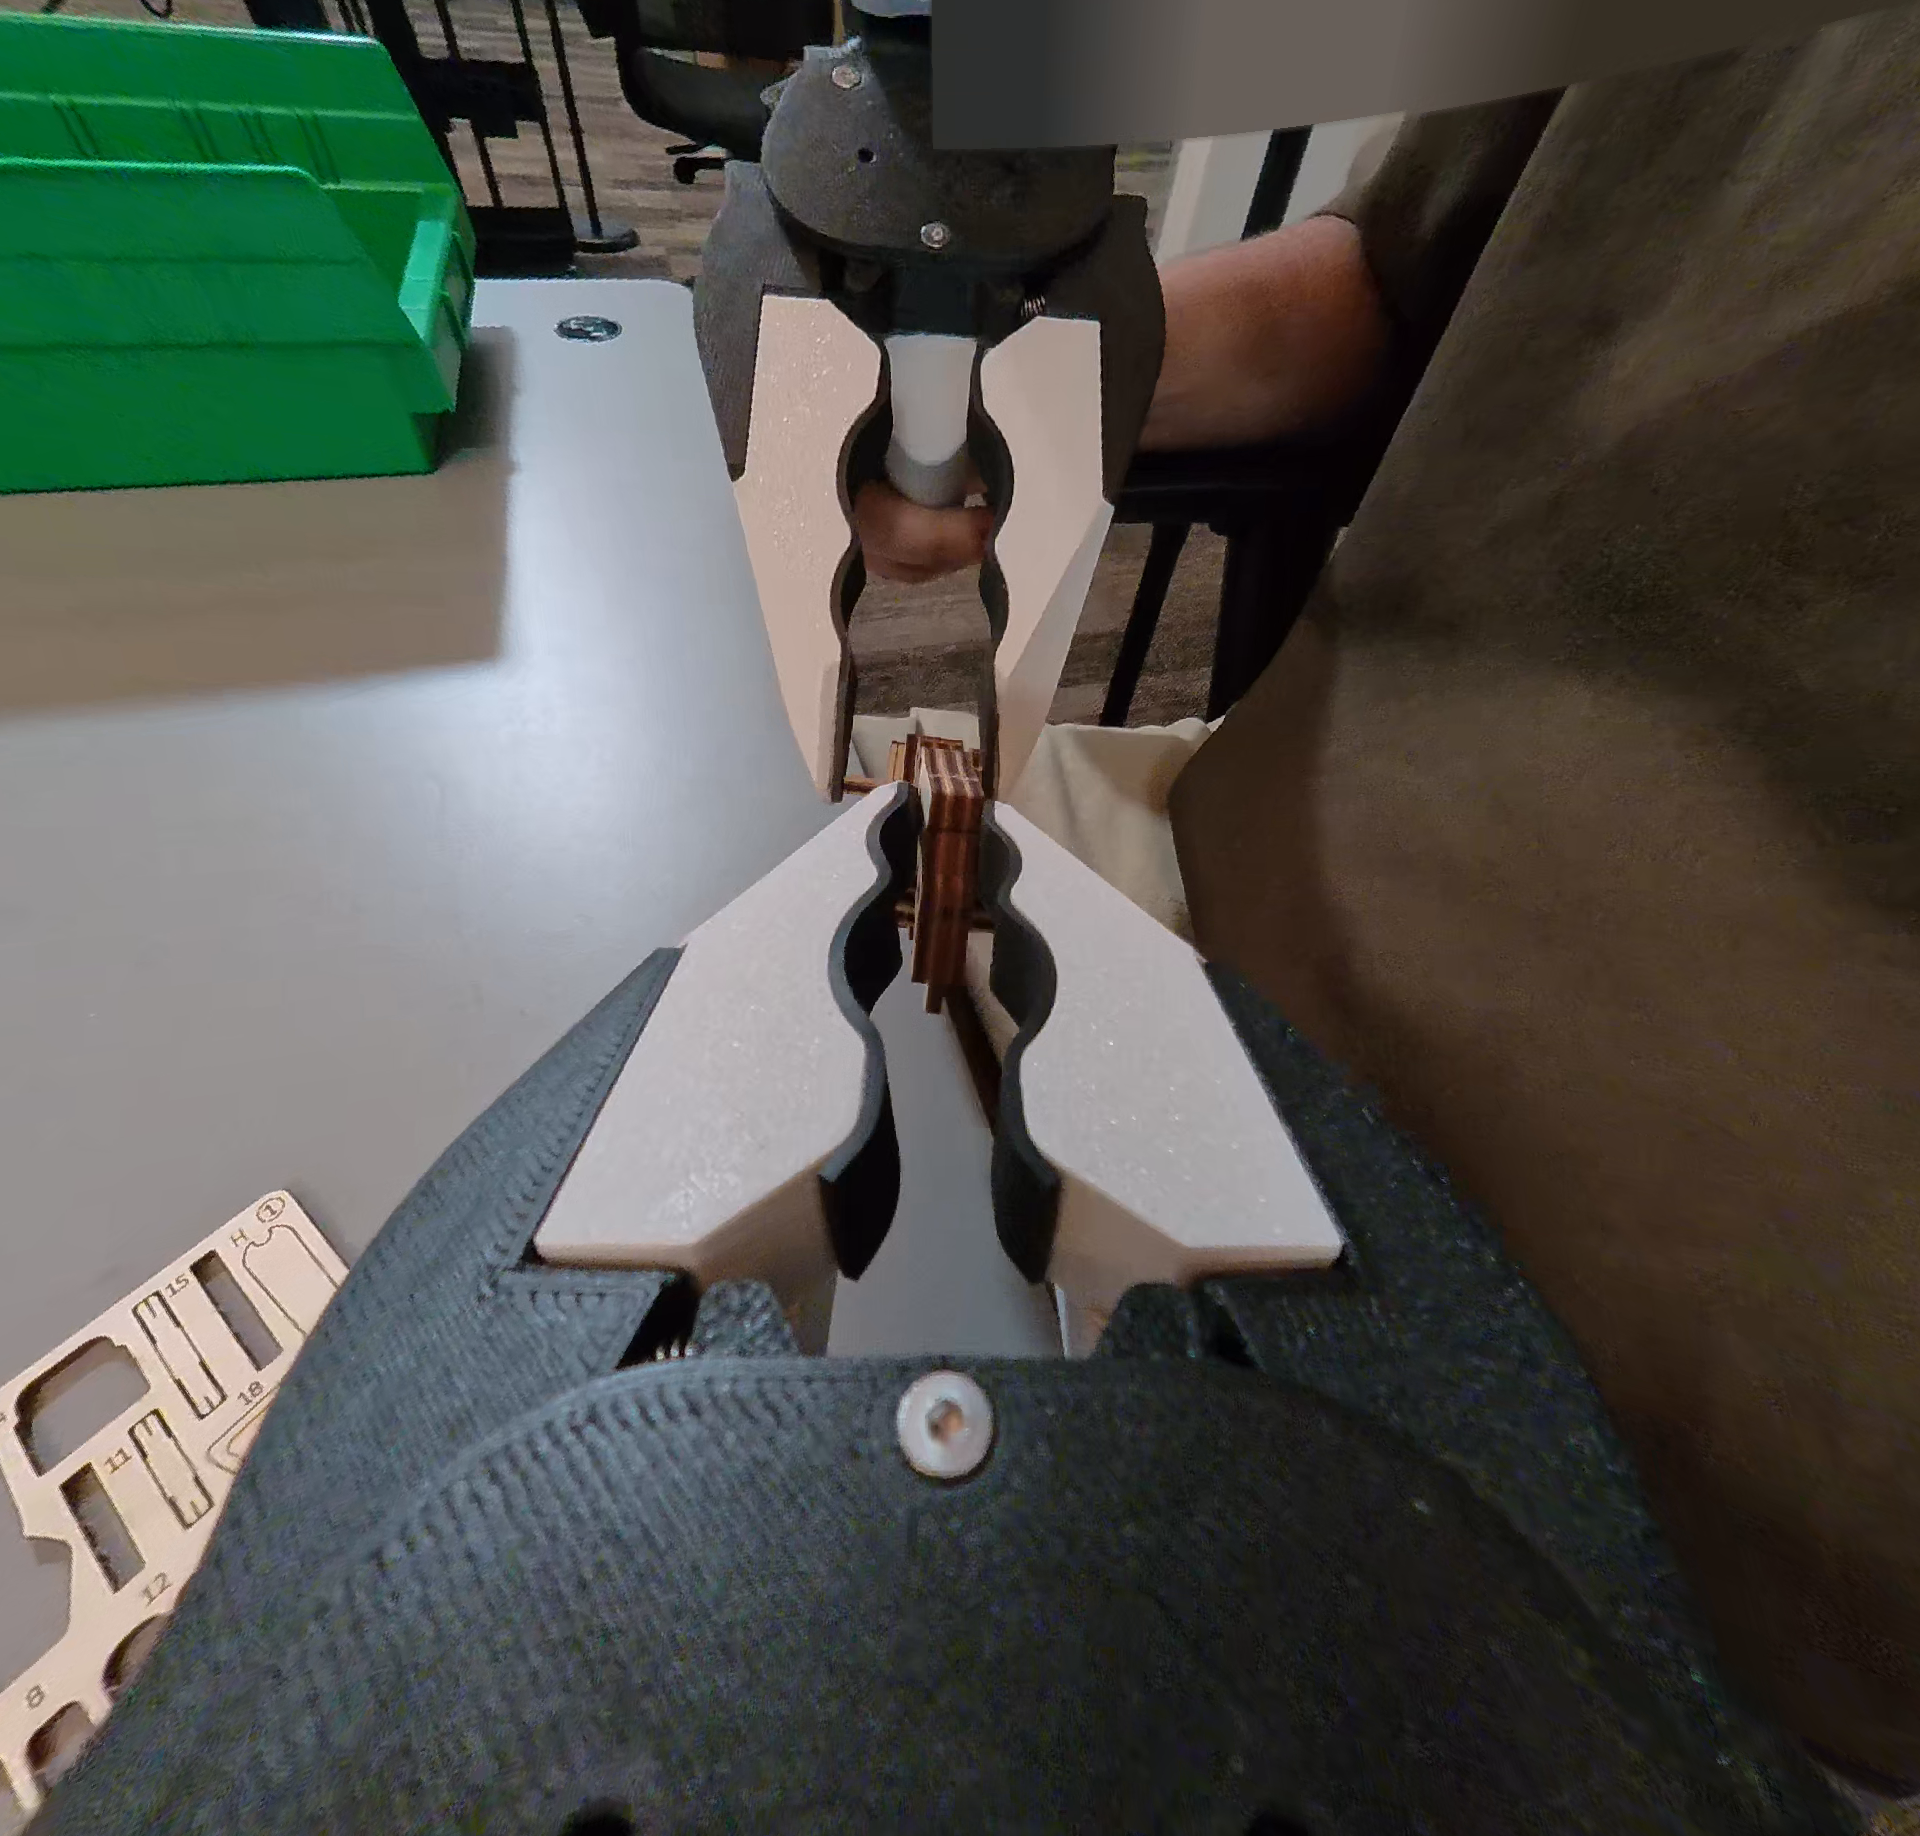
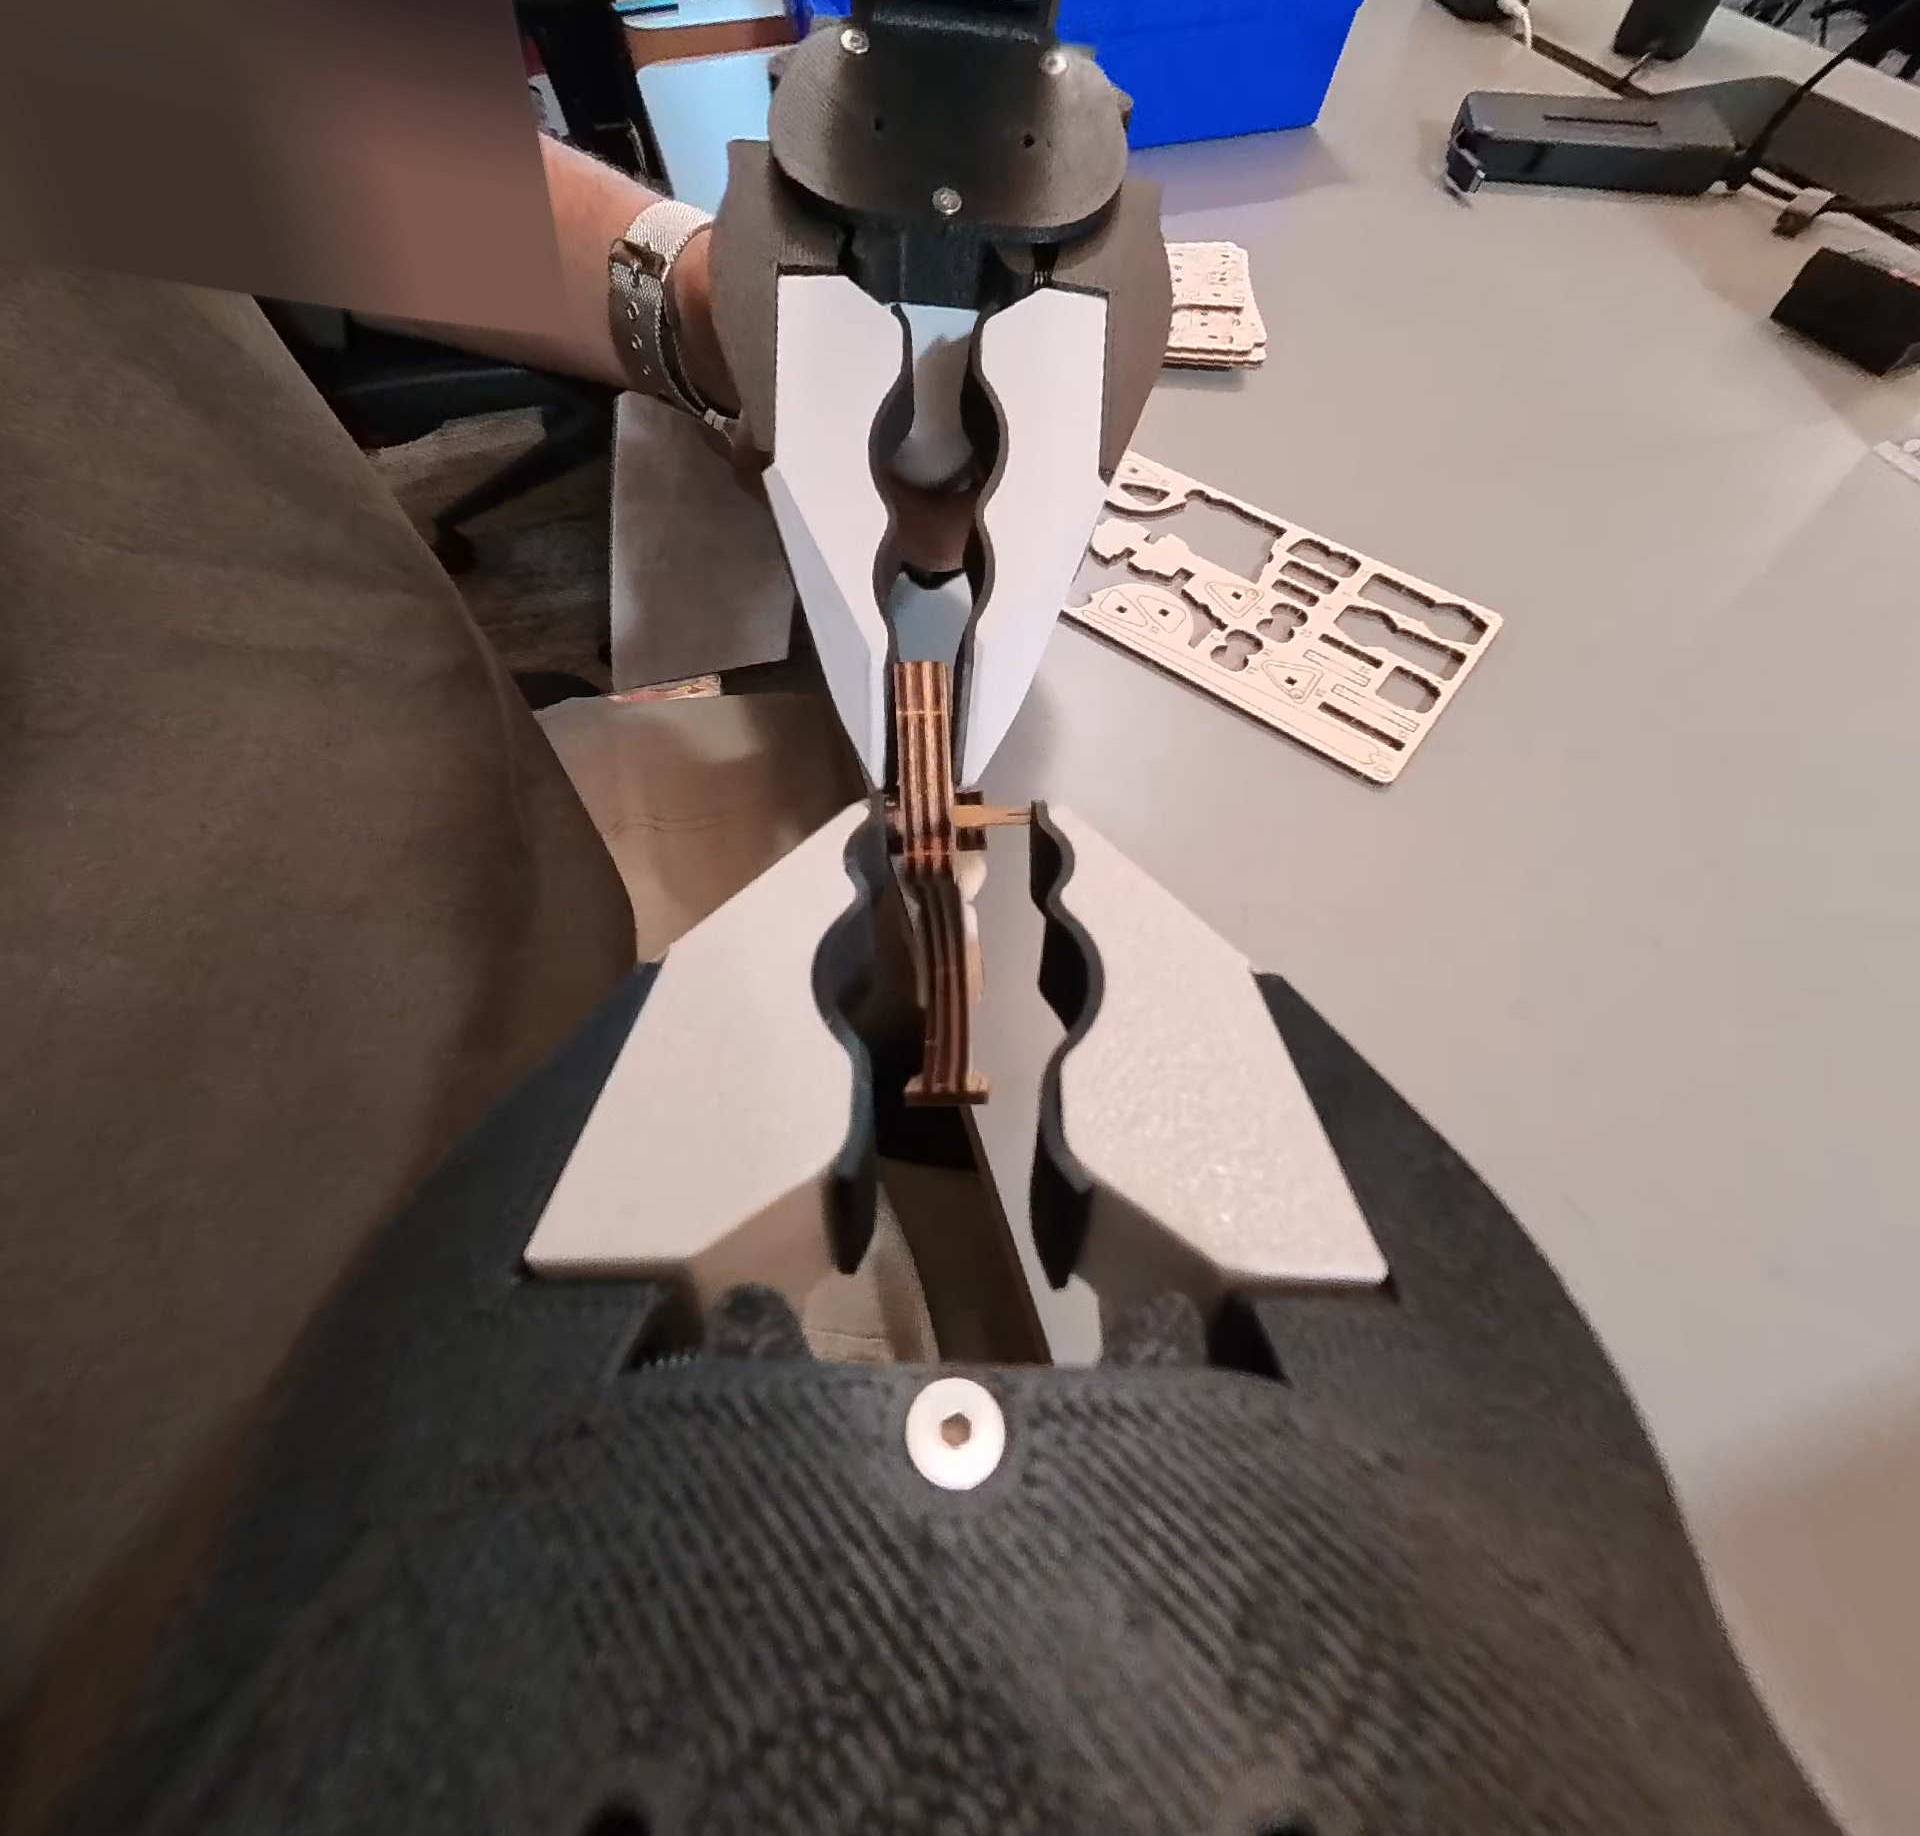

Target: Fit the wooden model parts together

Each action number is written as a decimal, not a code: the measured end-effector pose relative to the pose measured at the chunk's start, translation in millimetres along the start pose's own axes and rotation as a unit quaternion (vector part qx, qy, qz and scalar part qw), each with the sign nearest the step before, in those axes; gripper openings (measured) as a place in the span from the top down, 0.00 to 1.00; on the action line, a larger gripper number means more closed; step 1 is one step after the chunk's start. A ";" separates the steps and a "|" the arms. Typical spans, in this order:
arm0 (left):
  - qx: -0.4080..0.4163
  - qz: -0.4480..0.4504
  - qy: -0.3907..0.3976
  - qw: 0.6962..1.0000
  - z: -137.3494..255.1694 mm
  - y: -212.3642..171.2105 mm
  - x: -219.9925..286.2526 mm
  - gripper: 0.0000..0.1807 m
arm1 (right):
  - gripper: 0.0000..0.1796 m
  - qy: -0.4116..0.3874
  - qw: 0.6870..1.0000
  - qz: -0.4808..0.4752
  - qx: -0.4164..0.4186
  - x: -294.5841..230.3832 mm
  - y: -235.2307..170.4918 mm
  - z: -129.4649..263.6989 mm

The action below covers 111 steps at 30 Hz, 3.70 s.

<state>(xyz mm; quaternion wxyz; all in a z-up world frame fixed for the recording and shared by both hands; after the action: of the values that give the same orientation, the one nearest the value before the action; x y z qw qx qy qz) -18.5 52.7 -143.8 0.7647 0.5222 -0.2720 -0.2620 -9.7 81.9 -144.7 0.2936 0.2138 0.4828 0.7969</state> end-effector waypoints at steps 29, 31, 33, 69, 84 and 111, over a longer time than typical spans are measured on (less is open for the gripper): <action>0.007 -0.001 -0.005 1.000 -1.3 3.4 0.7 0.96 | 0.86 -0.014 1.000 0.002 -0.023 -1.1 2.3 6.0; 0.004 -0.001 -0.006 1.000 -2.0 2.7 1.1 0.96 | 0.87 -0.013 1.000 0.007 -0.026 -1.9 1.4 5.9; 0.005 -0.003 -0.007 1.000 -1.6 2.8 1.3 0.96 | 0.87 -0.016 0.999 0.010 -0.027 -2.2 1.3 5.8; -0.014 -0.024 -0.017 0.999 -7.3 6.5 9.8 0.96 | 0.85 -0.004 0.999 0.043 -0.025 -11.8 2.0 5.9; -0.008 -0.021 -0.023 0.999 -7.0 7.5 11.1 0.96 | 0.71 -0.034 0.998 0.043 -0.017 -2.6 4.8 5.8; -0.026 -0.030 -0.014 0.999 -13.9 3.2 11.1 0.96 | 0.86 -0.012 0.996 0.073 -0.054 -13.6 -3.1 8.3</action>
<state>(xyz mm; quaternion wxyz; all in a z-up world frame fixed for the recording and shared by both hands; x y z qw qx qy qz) -0.6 55.3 -143.5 0.7662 0.5062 -0.2595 -0.2990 6.3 79.2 -144.6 0.2517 0.2421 0.4185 0.8384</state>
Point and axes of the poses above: each gripper's, where its closed fingertips meet, z back along the fingers, y out of its top, x = y × z across the jaws, the point moved 2 cm from there along z, back along the fingers, and after that the axes turned 9 degrees about -y, right-handed, at the moved point
